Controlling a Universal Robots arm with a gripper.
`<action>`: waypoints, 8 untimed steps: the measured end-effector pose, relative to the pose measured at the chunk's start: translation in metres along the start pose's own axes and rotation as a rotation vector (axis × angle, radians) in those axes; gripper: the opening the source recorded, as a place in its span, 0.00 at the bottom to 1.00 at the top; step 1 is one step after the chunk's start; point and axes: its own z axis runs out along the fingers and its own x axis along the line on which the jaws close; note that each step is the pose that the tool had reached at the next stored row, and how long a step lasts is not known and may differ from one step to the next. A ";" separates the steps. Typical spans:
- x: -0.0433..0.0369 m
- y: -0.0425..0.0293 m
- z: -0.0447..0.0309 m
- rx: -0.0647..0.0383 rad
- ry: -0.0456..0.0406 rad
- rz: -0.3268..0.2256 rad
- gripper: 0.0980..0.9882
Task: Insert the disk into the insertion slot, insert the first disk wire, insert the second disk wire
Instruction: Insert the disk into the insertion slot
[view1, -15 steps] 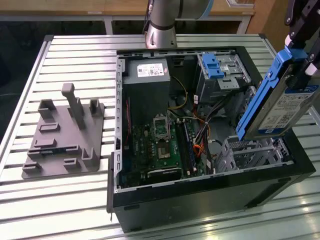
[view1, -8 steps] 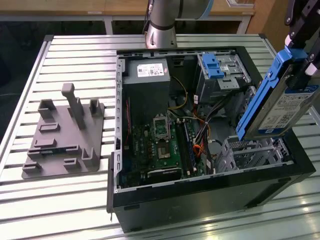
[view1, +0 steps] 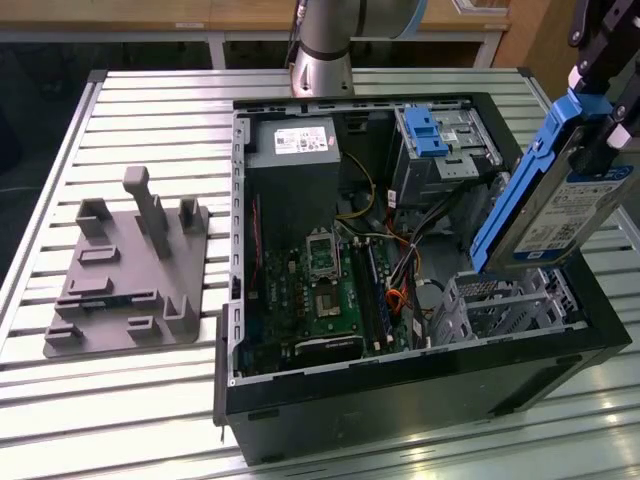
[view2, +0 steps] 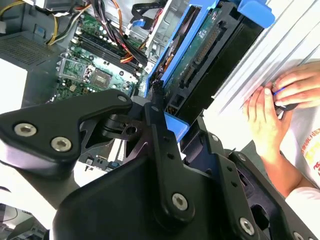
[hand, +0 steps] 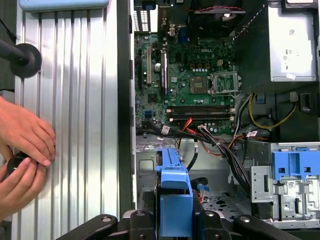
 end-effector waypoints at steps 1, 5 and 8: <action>0.0005 0.0000 0.0000 0.000 -0.0062 -0.001 0.30; 0.0027 -0.0001 0.0000 -0.001 -0.0324 -0.006 0.30; 0.0042 -0.0001 0.0000 -0.001 -0.0482 -0.009 0.30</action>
